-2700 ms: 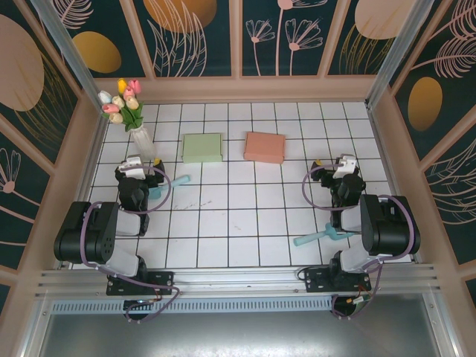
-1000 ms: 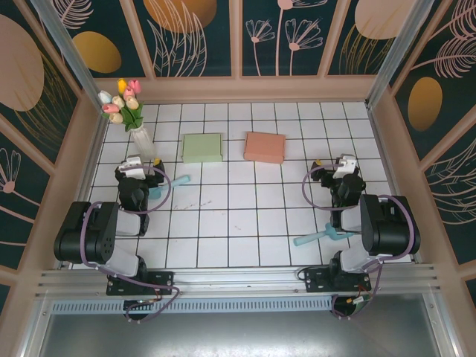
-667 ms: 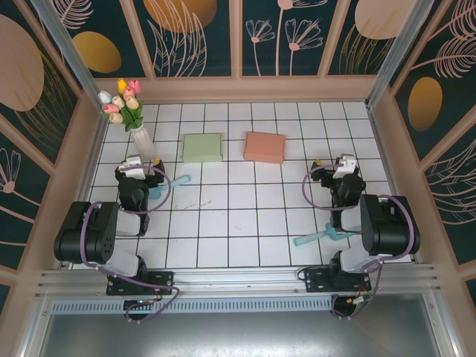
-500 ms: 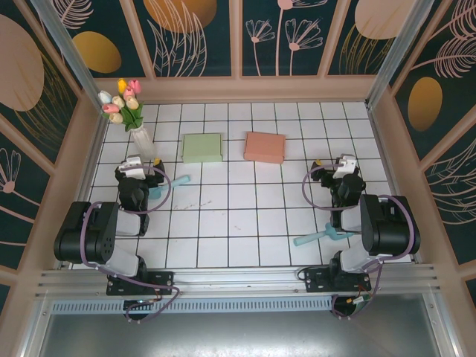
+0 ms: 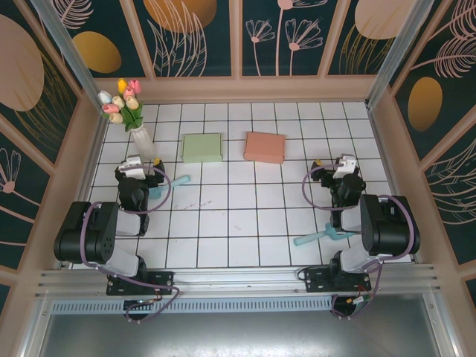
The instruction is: Fold the paper box
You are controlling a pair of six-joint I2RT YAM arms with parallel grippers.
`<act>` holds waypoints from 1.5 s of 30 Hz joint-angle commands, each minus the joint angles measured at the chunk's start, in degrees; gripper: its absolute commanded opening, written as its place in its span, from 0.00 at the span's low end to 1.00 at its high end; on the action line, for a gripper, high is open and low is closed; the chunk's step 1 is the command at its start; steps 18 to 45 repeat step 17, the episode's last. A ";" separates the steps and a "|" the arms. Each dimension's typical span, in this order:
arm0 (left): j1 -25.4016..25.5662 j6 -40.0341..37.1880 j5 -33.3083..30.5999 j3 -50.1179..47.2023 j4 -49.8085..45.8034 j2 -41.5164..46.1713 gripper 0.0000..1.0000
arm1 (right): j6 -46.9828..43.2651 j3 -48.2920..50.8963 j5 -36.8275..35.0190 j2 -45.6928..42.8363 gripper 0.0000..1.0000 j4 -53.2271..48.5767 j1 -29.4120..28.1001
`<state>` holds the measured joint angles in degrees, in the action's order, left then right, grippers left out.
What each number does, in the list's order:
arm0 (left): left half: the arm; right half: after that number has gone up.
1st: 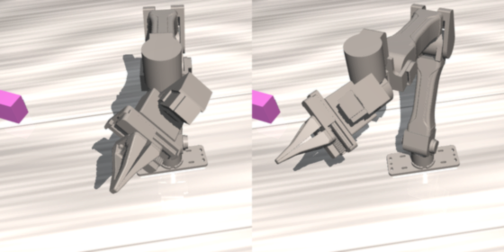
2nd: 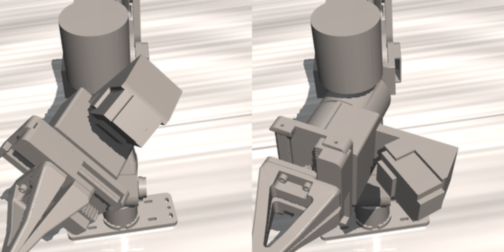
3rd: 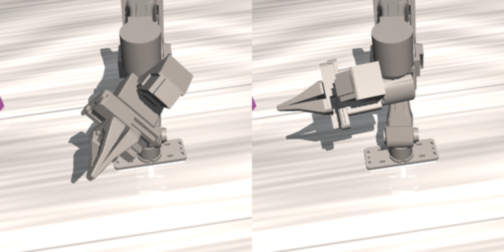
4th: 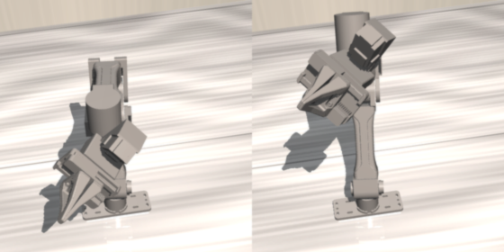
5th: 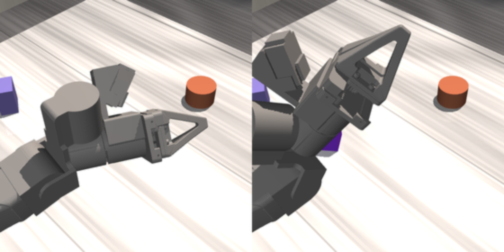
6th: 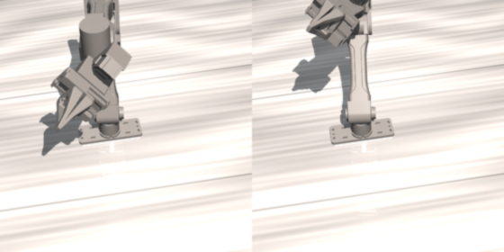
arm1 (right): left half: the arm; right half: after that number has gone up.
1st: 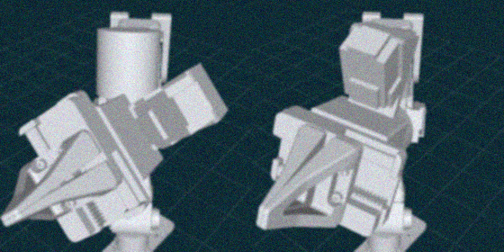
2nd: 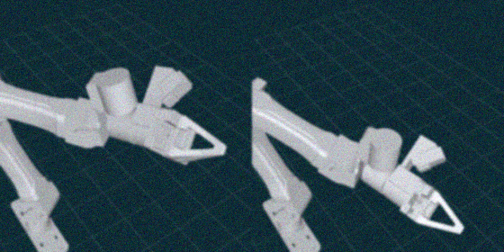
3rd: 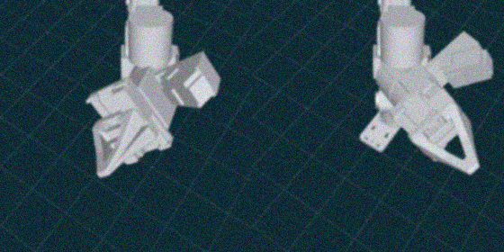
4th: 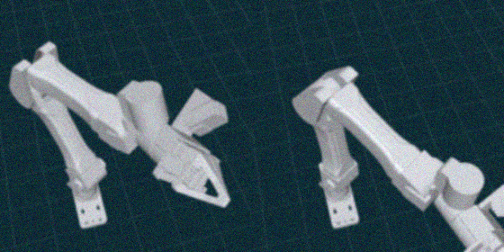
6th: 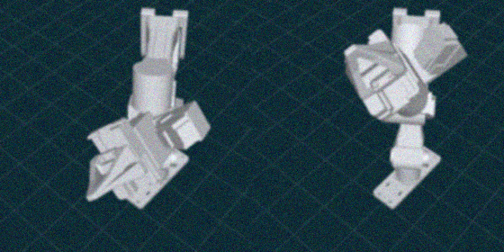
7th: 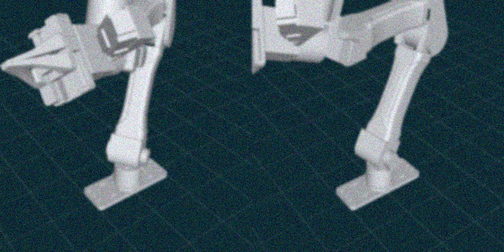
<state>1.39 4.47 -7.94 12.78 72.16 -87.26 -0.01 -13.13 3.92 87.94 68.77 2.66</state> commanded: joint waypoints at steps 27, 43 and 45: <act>-0.59 -0.53 0.70 0.84 0.61 0.26 0.99 | 0.71 -0.84 -0.67 0.26 0.99 1.45 -0.19; -0.59 -0.53 0.70 0.84 0.61 0.26 0.99 | 0.71 -0.84 -0.67 0.26 0.99 1.45 -0.19; -0.59 -0.53 0.70 0.84 0.61 0.26 0.99 | 0.71 -0.84 -0.67 0.26 0.99 1.45 -0.19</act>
